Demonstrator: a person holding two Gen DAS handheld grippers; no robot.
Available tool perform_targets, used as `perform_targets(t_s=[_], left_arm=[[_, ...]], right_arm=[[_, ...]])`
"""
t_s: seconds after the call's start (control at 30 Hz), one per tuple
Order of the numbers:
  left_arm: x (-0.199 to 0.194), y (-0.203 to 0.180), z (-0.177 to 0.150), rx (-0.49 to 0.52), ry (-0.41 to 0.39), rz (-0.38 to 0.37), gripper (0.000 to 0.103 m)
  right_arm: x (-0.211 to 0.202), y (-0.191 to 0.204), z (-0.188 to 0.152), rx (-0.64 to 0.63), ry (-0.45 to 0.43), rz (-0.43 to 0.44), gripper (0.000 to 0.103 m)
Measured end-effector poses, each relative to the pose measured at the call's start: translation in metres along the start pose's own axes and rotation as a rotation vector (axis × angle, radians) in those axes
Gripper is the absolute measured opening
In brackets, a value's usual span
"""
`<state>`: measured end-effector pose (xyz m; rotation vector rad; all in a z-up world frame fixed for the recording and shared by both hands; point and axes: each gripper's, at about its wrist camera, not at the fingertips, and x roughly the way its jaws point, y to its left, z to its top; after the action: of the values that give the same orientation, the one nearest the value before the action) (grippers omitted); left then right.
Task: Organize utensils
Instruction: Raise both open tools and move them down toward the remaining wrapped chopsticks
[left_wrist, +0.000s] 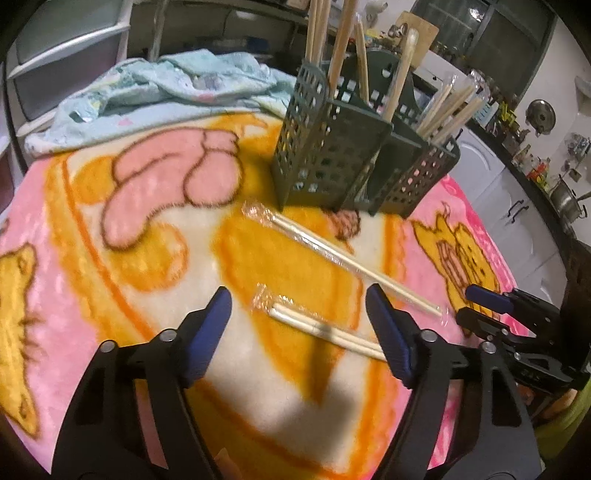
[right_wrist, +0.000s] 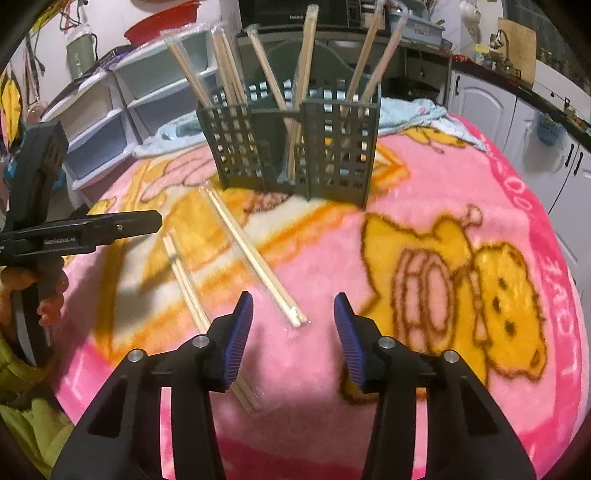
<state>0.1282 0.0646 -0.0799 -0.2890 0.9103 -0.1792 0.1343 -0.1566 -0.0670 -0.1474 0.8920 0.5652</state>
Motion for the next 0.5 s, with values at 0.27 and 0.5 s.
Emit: perform_targets(t_s=[0.27, 0.5], left_arm=[[0.011, 0.002, -0.006, -0.004, 0.039, -0.012, 0.057], [0.018, 0.005, -0.006, -0.013, 0.053, -0.012, 0.053]], right_arm=[[0.016, -0.01, -0.006, 0.041, 0.05, 0.033, 0.029], [0.024, -0.012, -0.01, 0.053, 0.074, 0.045, 0.022]])
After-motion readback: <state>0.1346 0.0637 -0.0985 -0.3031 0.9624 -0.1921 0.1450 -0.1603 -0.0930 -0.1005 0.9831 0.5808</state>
